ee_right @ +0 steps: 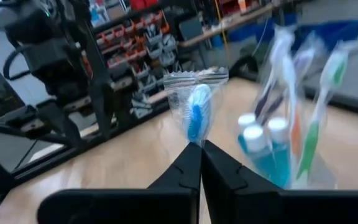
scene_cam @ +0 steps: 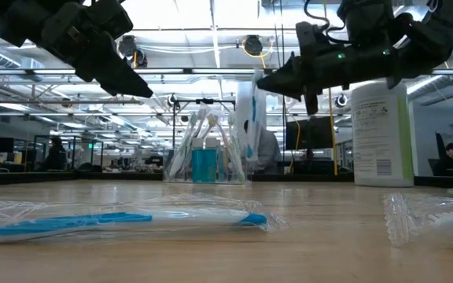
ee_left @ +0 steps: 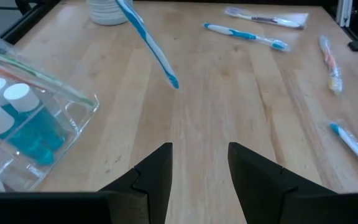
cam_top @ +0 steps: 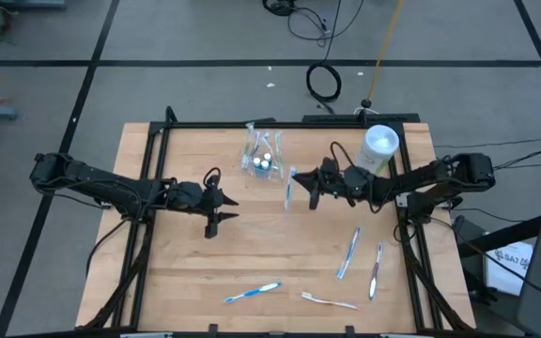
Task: Pick & Place toothbrushing station
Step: Put the middle blue toothbrush into the right section of the organizer
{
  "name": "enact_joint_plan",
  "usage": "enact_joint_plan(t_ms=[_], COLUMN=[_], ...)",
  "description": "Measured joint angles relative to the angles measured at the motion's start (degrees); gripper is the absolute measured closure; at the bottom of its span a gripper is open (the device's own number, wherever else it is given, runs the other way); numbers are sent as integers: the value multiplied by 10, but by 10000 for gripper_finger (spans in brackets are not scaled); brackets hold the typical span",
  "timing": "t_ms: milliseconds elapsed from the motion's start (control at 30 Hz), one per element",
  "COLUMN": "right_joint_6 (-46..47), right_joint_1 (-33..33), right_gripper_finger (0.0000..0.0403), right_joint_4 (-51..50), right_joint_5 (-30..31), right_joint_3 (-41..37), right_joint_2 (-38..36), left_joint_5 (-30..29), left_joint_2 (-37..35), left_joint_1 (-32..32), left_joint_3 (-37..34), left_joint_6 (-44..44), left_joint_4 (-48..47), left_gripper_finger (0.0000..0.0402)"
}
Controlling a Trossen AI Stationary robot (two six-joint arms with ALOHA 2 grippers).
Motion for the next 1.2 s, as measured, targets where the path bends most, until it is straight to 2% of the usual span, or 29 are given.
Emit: enact_joint_plan(t_ms=[233, 633, 933, 1067, 1200], right_joint_6=[-70, -193, -197, -197, -198], right_joint_1=[-9, -11, -48, -65, -82], right_gripper_finger=[403, 403, 403, 403, 403], right_joint_4=[56, 15, -110, -113, -113], right_joint_5=[-1, -2, -2, -3, -32], right_joint_3=[13, 97, 144, 145, 145], right_joint_2=[0, 0, 0, 0, 0], left_joint_5=[-18, -45, -45, -45, -45], left_joint_2=[0, 0, 0, 0, 0], left_joint_1=[0, 0, 0, 0, 0], left_joint_3=[0, 0, 0, 0, 0], left_joint_6=[1, 1, 1, 3, 0], left_joint_4=[1, 3, 3, 7, 24], left_gripper_finger=[240, 240, 240, 240, 240])
